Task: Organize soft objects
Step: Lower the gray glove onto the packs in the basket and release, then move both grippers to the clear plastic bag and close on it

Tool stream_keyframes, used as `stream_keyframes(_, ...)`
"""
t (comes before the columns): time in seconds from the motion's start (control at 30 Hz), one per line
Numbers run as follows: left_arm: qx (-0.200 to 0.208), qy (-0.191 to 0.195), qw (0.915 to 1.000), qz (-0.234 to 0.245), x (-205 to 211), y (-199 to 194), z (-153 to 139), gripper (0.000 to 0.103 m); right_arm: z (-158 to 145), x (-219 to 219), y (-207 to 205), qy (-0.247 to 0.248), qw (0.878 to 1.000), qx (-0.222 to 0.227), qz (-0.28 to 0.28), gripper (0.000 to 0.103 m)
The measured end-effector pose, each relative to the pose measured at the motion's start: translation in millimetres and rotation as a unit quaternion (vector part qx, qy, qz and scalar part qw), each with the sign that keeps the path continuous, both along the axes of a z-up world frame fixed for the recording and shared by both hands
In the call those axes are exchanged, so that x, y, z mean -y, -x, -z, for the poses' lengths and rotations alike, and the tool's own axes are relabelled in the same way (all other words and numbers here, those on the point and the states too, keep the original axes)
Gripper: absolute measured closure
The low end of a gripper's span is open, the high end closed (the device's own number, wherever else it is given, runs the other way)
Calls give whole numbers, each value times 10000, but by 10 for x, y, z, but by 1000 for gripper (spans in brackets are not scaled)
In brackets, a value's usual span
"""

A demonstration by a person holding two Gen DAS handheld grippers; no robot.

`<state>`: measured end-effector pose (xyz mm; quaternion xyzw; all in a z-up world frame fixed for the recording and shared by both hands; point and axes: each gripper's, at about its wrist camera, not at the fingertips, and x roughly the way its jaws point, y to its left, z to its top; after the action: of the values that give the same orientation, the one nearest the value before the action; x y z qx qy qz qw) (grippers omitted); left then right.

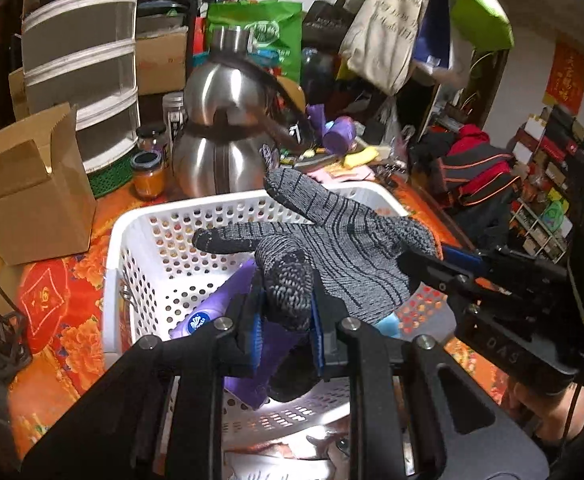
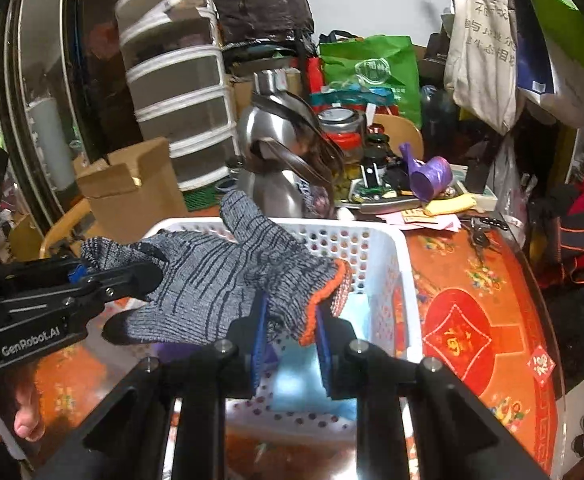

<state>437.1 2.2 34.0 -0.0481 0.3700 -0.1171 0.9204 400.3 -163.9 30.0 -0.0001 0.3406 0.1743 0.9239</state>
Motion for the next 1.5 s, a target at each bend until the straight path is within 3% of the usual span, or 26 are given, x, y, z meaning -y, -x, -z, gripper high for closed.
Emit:
stream_keyframes(0.2, -195, 23, 9996, -204, -43, -206, 246, 85, 217, -56, -157, 259, 9996, -93, -14, 82)
stream_keyframes(0.27, -216, -139, 9993, -289, -38, -225, 294, 77, 246, -76, -159, 287, 9996, -50, -14, 80)
stream_keyframes(0.3, -243, -271, 9986, -379, -37, -241, 315, 72, 258, -87, -177, 302, 9995, -37, 11, 70)
stream_keyframes(0.37, -200, -346, 9980, -483, -85, -168, 309, 43, 283, -79, -201, 305, 9995, -48, 75, 57)
stream_keyframes(0.43, -63, -255, 9979, -592, -173, -100, 272, 34, 292, -34, -213, 279, 9994, -39, 199, 35)
stream_keyframes(0.53, 2, -122, 9978, -656, -273, 2, 218, 28, 273, 23, -156, 251, 9994, 21, 238, 30)
stream_keyframes(0.7, 45, -228, 9972, -709, -343, 172, 211, 26, 262, 76, -38, 273, 9993, 13, 247, 30)
stream_keyframes(0.83, -163, -136, 9963, -839, -393, 207, 246, 26, 285, 82, 18, 236, 9994, 19, 234, 29)
stream_keyframes(1.03, -244, -333, 9957, -825, -430, 462, 244, 26, 298, 76, 96, 191, 9996, -40, 215, 29)
stream_keyframes(1.17, -388, -654, 9897, -1212, -598, 1044, 297, 26, 202, 236, 449, -348, 9993, -150, 65, 29)
stream_keyframes(1.33, -679, -420, 9900, -1160, -783, 1688, 625, 26, 301, 422, 1262, -416, 9991, -31, -84, 22)
stream_keyframes(1.5, -679, -102, 9913, -1121, -821, 2454, 1059, 26, 741, 561, 1860, -451, 9987, -232, -26, 22)
